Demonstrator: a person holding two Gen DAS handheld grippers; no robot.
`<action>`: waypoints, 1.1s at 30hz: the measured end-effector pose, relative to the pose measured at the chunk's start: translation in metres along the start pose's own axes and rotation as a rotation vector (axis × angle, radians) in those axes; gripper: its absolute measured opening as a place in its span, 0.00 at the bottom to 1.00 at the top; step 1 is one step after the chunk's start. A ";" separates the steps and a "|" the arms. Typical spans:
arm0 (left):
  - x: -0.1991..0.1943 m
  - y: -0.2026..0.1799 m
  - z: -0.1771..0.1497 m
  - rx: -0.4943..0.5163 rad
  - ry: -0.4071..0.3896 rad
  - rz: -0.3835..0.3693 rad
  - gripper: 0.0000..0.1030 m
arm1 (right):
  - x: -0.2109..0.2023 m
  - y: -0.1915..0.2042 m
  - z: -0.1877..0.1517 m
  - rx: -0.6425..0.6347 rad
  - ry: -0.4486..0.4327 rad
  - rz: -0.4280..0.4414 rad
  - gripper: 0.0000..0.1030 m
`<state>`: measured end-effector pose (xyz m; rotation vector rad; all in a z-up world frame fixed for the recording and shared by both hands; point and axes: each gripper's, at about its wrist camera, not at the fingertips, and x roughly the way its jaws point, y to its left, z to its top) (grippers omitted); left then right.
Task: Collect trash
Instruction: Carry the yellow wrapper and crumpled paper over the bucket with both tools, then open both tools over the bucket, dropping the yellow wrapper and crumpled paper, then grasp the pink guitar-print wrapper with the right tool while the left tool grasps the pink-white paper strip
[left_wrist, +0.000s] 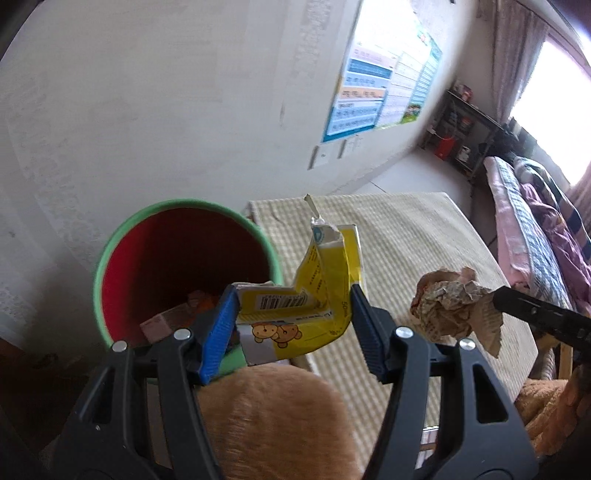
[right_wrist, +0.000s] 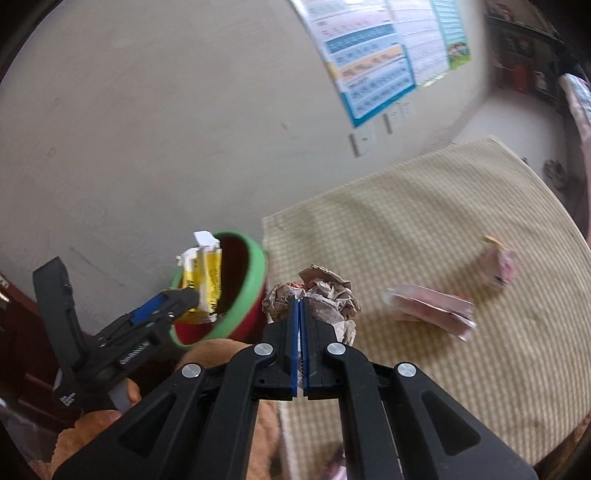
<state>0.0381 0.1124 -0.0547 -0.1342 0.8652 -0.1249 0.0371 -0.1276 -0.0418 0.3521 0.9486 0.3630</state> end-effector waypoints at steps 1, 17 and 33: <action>0.000 0.006 0.001 -0.013 -0.003 0.008 0.57 | 0.003 0.007 0.003 -0.014 0.003 0.007 0.01; 0.014 0.096 -0.006 -0.214 0.050 0.162 0.57 | 0.077 0.092 0.047 -0.071 0.097 0.168 0.01; 0.027 0.105 -0.009 -0.251 0.089 0.200 0.72 | 0.058 -0.022 0.036 0.020 -0.037 -0.198 0.45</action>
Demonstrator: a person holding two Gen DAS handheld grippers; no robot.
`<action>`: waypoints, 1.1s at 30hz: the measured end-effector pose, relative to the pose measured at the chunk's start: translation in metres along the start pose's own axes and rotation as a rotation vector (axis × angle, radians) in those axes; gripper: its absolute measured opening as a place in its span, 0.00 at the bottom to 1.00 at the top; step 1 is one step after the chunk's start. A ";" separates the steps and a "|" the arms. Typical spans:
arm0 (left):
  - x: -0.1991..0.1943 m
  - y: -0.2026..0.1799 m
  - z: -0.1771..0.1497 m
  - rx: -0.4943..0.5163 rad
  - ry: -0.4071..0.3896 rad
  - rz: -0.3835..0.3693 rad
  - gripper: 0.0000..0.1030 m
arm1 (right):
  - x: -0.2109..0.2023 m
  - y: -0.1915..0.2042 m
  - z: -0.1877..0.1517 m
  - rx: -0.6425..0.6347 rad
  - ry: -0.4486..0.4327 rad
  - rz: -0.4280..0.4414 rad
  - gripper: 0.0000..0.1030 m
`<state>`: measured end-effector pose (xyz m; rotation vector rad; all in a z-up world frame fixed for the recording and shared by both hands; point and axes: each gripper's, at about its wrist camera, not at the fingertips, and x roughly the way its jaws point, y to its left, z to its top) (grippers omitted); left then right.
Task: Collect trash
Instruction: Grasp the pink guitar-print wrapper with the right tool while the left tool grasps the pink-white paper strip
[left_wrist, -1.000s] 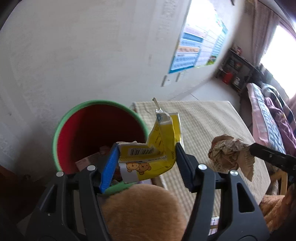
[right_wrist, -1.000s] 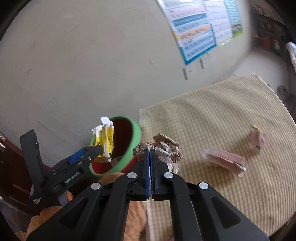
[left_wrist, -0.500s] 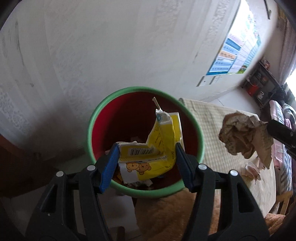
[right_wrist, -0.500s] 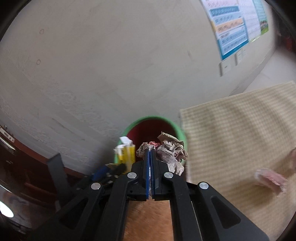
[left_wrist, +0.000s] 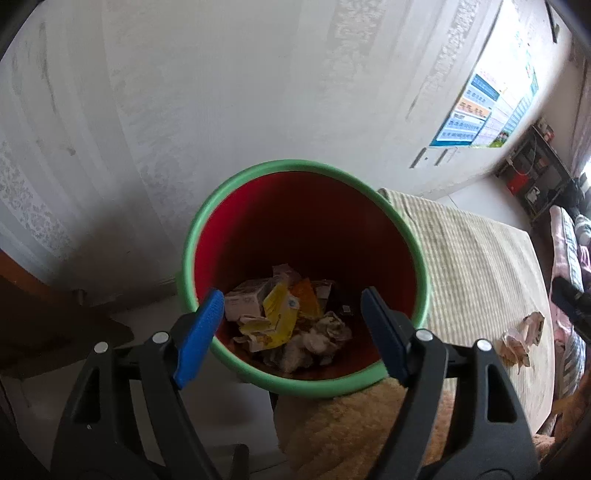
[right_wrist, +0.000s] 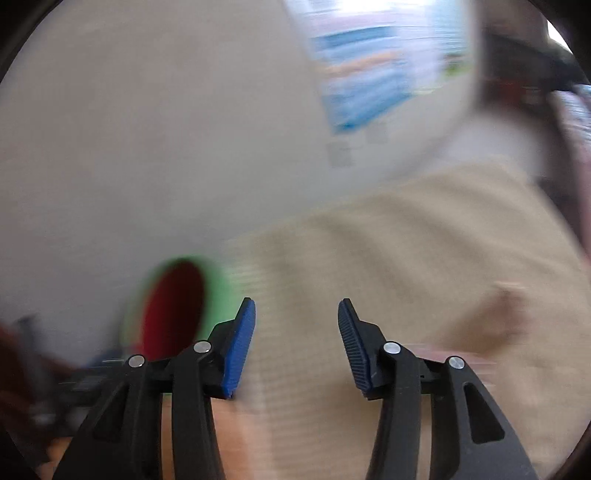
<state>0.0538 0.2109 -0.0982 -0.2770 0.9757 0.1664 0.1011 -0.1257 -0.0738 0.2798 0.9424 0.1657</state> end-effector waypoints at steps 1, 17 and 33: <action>0.000 -0.006 -0.001 0.012 0.001 -0.004 0.72 | -0.002 -0.026 -0.001 0.038 -0.012 -0.064 0.47; -0.013 -0.182 -0.045 0.552 0.019 -0.210 0.80 | 0.017 -0.180 -0.025 0.310 0.123 -0.079 0.31; 0.061 -0.336 -0.114 1.214 0.244 -0.251 0.82 | -0.040 -0.208 -0.075 0.465 0.075 0.031 0.32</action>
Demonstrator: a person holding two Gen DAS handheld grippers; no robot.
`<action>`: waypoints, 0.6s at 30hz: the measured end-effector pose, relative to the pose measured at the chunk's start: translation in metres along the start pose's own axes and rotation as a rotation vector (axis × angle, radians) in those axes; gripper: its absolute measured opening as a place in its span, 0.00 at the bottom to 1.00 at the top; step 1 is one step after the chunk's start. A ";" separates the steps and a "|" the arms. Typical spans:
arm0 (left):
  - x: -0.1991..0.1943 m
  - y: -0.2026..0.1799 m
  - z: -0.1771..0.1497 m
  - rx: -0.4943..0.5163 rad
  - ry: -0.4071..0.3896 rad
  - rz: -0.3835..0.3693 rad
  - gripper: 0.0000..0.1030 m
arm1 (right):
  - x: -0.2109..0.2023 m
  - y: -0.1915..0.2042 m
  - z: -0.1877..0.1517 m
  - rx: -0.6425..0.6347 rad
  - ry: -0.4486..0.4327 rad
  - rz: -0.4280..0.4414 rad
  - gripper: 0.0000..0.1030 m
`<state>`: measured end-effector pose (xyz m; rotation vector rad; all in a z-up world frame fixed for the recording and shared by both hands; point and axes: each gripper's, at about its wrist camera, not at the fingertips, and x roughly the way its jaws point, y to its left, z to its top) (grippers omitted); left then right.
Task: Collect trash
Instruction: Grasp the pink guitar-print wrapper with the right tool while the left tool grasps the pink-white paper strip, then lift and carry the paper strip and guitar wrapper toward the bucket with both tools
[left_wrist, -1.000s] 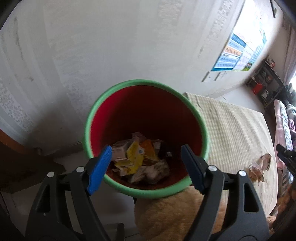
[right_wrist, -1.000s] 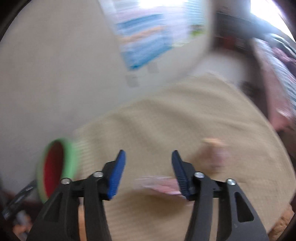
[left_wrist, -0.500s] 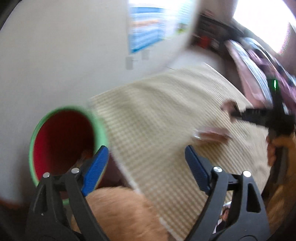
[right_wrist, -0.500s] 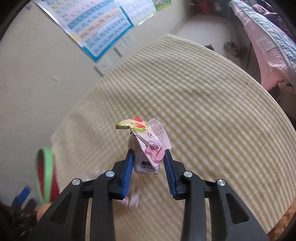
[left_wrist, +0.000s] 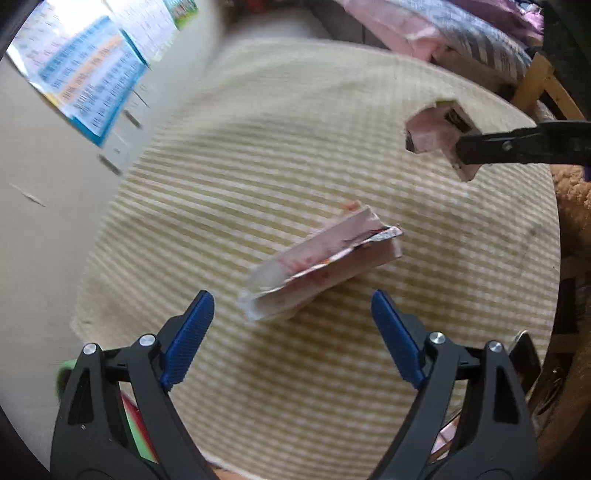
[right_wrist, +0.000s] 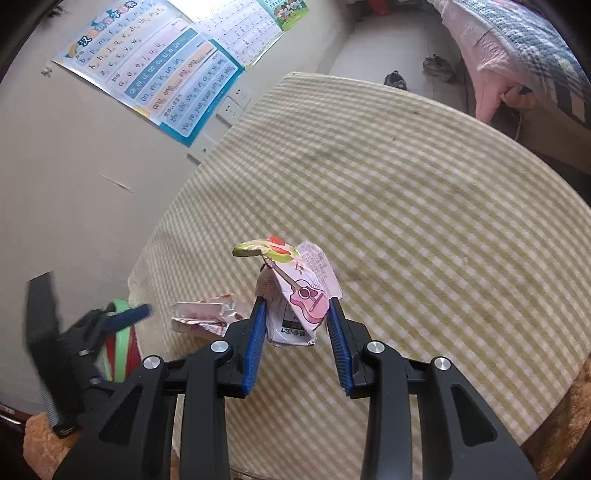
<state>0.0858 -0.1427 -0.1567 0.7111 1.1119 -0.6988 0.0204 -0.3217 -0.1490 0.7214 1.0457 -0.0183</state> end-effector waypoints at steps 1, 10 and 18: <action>0.006 -0.002 0.004 0.004 0.014 0.008 0.82 | 0.000 0.001 -0.001 -0.004 0.004 0.011 0.32; 0.024 0.002 0.021 -0.110 0.103 -0.004 0.43 | -0.003 0.000 -0.002 0.010 0.011 0.053 0.32; 0.008 0.006 0.018 -0.233 0.106 -0.019 0.44 | -0.004 0.002 -0.003 0.003 0.012 0.057 0.32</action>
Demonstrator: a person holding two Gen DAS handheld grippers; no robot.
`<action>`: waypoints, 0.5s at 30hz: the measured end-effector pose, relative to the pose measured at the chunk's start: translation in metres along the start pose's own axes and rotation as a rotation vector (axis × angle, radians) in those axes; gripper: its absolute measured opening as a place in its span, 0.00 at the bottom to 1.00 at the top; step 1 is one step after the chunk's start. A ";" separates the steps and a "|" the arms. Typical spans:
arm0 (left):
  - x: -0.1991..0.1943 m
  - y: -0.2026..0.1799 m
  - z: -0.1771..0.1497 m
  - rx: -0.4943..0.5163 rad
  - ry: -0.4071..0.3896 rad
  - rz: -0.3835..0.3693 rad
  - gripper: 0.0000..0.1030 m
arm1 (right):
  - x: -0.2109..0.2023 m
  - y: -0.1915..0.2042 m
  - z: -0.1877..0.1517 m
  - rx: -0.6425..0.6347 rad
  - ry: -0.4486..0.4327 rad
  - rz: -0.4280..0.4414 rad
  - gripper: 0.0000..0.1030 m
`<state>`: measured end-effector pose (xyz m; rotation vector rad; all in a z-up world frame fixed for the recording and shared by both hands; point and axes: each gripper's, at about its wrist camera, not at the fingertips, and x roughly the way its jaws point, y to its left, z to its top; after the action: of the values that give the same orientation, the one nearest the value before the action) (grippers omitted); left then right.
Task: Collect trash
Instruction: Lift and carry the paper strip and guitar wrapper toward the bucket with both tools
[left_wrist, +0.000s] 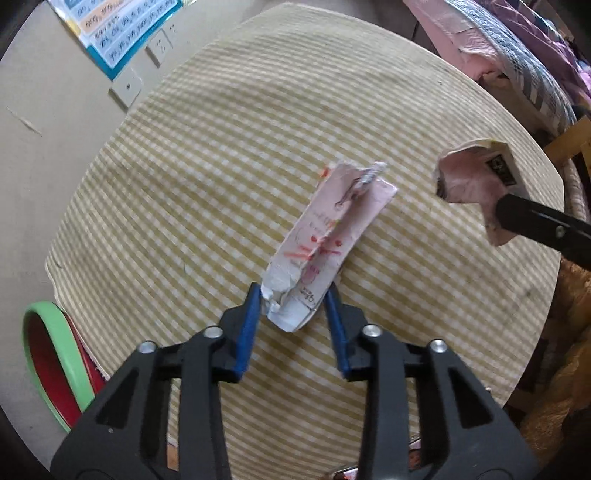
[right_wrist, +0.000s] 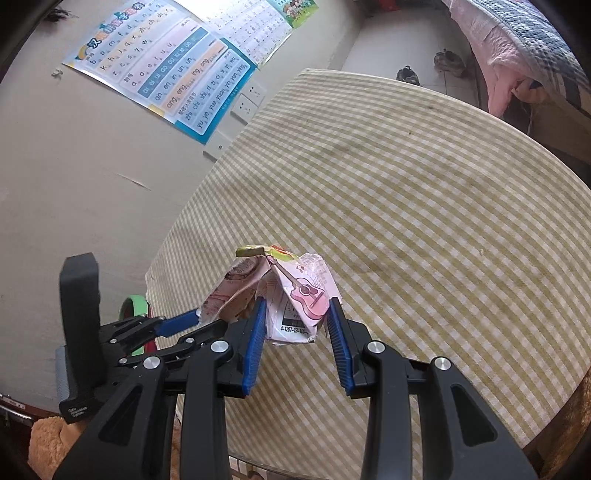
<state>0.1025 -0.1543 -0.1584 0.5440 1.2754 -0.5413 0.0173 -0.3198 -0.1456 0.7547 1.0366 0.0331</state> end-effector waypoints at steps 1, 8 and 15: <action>-0.001 -0.003 0.000 0.010 -0.006 0.009 0.56 | 0.000 0.000 0.000 -0.001 0.000 -0.001 0.32; 0.004 -0.022 0.010 0.070 -0.012 0.030 0.64 | -0.005 -0.003 0.001 0.016 -0.015 -0.005 0.32; 0.020 -0.012 0.014 -0.010 -0.007 -0.003 0.39 | -0.003 -0.004 0.001 0.015 -0.010 -0.012 0.32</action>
<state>0.1087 -0.1739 -0.1759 0.5319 1.2717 -0.5386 0.0154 -0.3246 -0.1451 0.7611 1.0332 0.0114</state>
